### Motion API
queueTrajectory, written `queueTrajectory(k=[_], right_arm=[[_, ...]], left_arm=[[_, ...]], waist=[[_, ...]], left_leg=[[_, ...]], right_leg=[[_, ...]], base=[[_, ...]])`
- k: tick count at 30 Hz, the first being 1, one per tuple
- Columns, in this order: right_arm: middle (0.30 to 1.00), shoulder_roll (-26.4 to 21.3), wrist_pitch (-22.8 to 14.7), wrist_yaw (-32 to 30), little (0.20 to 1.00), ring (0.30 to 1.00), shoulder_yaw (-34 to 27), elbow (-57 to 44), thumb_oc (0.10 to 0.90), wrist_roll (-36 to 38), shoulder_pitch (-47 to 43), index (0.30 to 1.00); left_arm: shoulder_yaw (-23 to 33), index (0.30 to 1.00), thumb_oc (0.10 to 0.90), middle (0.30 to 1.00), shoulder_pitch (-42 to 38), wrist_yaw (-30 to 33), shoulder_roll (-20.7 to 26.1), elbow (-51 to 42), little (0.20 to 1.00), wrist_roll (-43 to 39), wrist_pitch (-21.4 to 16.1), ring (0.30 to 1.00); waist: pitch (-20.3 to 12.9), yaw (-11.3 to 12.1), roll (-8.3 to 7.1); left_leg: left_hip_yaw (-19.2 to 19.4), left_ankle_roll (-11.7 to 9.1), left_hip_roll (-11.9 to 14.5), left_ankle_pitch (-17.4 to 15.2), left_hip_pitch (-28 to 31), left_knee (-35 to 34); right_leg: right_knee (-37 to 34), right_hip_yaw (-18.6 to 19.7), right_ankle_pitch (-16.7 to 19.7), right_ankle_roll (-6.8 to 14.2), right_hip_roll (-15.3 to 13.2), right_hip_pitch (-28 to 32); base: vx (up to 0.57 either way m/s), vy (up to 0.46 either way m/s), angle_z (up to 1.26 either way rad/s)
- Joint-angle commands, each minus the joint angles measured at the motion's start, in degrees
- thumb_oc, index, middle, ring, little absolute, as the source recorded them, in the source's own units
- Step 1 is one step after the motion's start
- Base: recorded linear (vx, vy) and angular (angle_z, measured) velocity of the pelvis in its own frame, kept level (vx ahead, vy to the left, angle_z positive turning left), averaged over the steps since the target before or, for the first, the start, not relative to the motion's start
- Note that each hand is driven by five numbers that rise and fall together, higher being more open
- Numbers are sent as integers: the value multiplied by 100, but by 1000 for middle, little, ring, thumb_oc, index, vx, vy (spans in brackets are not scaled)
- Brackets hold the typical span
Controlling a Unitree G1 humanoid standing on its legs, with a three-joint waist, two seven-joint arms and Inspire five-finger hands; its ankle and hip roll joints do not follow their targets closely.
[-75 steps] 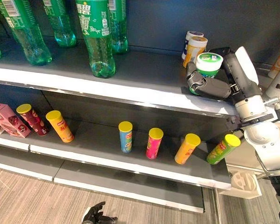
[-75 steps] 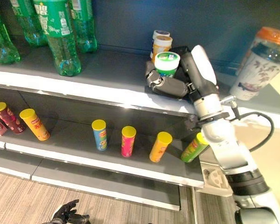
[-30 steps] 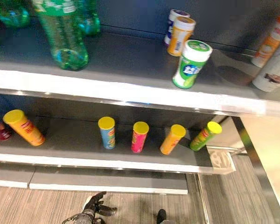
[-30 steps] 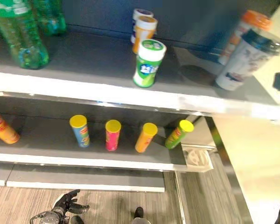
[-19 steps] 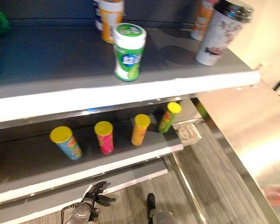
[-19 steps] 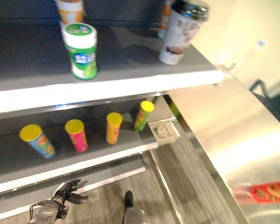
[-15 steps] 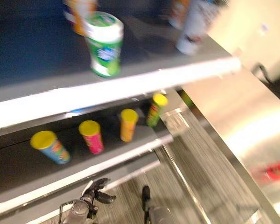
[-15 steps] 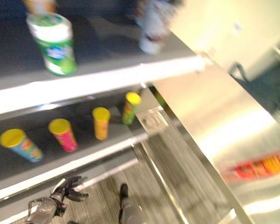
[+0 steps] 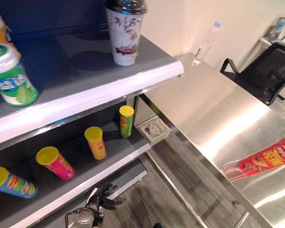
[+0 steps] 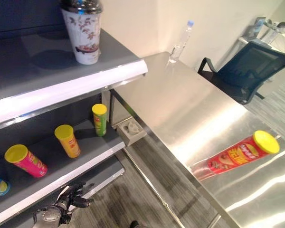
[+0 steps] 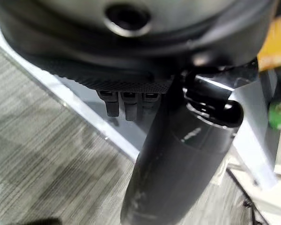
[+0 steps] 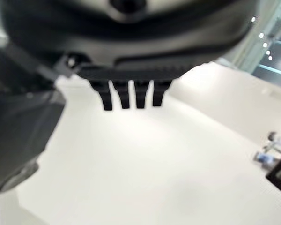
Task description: Put the goods on the table back onto the shelves and tidy them up.
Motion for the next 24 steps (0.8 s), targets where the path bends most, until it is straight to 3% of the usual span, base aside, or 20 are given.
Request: queueTrajectory(k=[1,2,3,4,6,10,14,18,24], right_arm=[[900,-129,-370,-73,900,900,-419,-202,800,215,-893,900],[900,-67,-356,-52,900,900,-321,-209,800,210,-976,900],[900,47,-352,-35,900,900,-296,-270,800,202,-972,900],[900,49,-350,-36,900,900,-296,-272,800,201,-971,900],[900,335,-357,43,900,900,-136,-385,800,368,-1095,900],[900,727,-208,327,900,900,264,-753,800,416,-1152,900],[900,894,-90,748,900,900,607,-1116,800,569,-1159,900],[900,720,26,1177,900,900,625,-1277,800,782,-976,900],[900,281,109,1643,900,900,502,-1436,800,1030,-677,900]], left_arm=[[-9,900,800,900,-186,64,82,-373,900,-296,-266,900],[3,900,800,900,-206,76,64,-343,900,-340,-277,900],[18,900,800,900,-209,100,34,-359,900,-374,-273,900],[19,900,800,900,-208,100,35,-359,900,-374,-273,900],[27,900,800,900,-226,136,-26,-371,900,-390,-266,900],[130,900,800,900,-147,70,-84,-254,900,-260,-201,900],[206,900,800,900,-99,-28,-94,-197,900,-138,-208,900],[254,900,800,900,-35,-158,-85,-132,900,-35,-244,900],[222,900,800,900,17,-291,-123,-90,900,54,-298,900]], waist=[[204,517,-432],[202,548,-422],[210,549,-400],[208,542,-403],[130,556,-311],[-108,399,-52],[-121,346,85],[-154,210,186],[-185,98,203]], left_leg=[[-1533,-831,-222,-507,-516,275],[-1927,-670,-487,-932,-563,305],[-2170,-506,-734,-1029,-605,225],[-2176,-503,-740,-1027,-609,222],[-2441,-447,-1015,-1123,-503,-23],[-1984,-366,-1229,-995,32,-568],[-1753,-329,-1380,-972,330,-850],[-1488,-305,-1470,-988,542,-988],[-1404,-335,-1443,-950,587,-1027]], right_leg=[[67,525,-700,512,-176,299],[65,610,-680,510,-210,281],[85,557,-606,518,-270,255],[85,550,-607,521,-273,256],[136,645,-524,564,-325,216],[211,842,-430,654,-454,74],[248,956,-380,710,-537,20],[213,1068,-275,782,-608,-47],[132,1096,-219,797,-596,-83]], base=[[-122,-81,-40],[-174,-33,-54],[-89,50,-49],[-45,91,-50],[65,127,-10],[94,145,-24],[25,110,-39],[13,61,-29],[-4,4,-13]])
